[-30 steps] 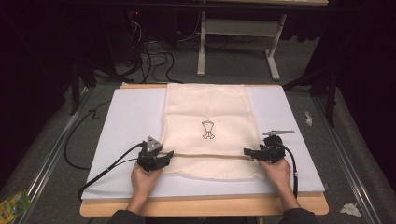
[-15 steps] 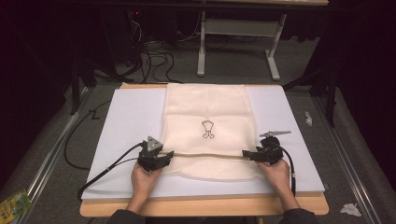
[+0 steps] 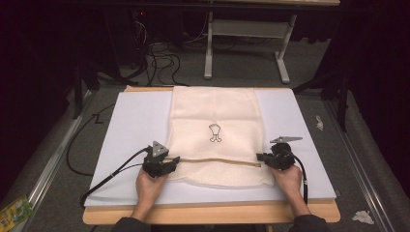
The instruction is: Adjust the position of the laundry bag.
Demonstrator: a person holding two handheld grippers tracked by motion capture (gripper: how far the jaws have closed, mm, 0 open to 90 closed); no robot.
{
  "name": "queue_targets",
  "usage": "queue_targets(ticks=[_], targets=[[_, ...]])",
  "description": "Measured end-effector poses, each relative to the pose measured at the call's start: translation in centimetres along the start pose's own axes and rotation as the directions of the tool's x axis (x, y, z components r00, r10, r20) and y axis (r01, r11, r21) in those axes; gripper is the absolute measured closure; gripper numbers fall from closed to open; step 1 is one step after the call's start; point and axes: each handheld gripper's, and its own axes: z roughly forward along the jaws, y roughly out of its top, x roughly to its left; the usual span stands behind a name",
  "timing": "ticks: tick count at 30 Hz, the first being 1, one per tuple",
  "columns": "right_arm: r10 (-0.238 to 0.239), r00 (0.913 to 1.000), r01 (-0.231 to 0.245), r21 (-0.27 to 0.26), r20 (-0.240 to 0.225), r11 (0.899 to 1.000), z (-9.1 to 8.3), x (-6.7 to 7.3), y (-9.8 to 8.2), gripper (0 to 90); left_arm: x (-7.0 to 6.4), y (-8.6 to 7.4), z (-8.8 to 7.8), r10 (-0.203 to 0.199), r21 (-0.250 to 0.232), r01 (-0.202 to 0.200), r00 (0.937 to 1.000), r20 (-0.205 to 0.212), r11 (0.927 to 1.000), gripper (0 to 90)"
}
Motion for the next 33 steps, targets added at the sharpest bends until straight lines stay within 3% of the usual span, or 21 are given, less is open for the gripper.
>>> queue_targets(ticks=[4, 7, 11, 14, 21, 25, 33], targets=[[0.002, 0.9999, -0.003, -0.049, -0.016, 0.999, -1.0, -0.1, 0.3, 87.3, 0.0, 0.0, 0.0, 0.001, -0.002, -0.001, 1.0000, 0.001, 1.0000, 46.3], [-0.020, 0.9997, 0.019, -0.062, -0.015, 0.998, -1.5, 0.1, 0.7, 87.4, 0.0, 0.0, 0.0, -0.002, -0.001, 0.002, 1.0000, 0.004, 1.0000, 46.3], [-0.015, 0.9995, 0.013, -0.088, -0.029, 0.996, -2.0, 0.1, 1.0, 87.5, 0.1, 0.0, 0.0, -0.004, 0.000, 0.004, 1.0000, 0.006, 1.0000, 46.3], [-0.057, 0.9979, 0.054, -0.103, -0.028, 0.993, -2.6, 0.3, 1.1, 87.5, 0.1, 0.0, 0.0, -0.004, 0.000, 0.004, 1.0000, 0.006, 1.0000, 46.2], [-0.063, 0.9967, 0.056, -0.138, -0.050, 0.989, -3.3, 0.4, 1.4, 87.6, 0.1, 0.0, 0.0, -0.008, -0.003, 0.008, 0.9998, 0.016, 1.0000, 46.3], [-0.102, 0.9942, 0.096, -0.129, -0.034, 0.987, -3.6, 0.8, 1.8, 87.6, 0.2, 0.1, -0.1, -0.012, -0.001, 0.012, 0.9997, 0.019, 0.9999, 46.4], [-0.103, 0.9935, 0.096, -0.134, -0.046, 0.986, -3.9, 0.8, 1.9, 87.6, 0.5, 0.9, -1.0, -0.045, -0.039, 0.047, 0.9977, 0.051, 0.9982, 48.7]])
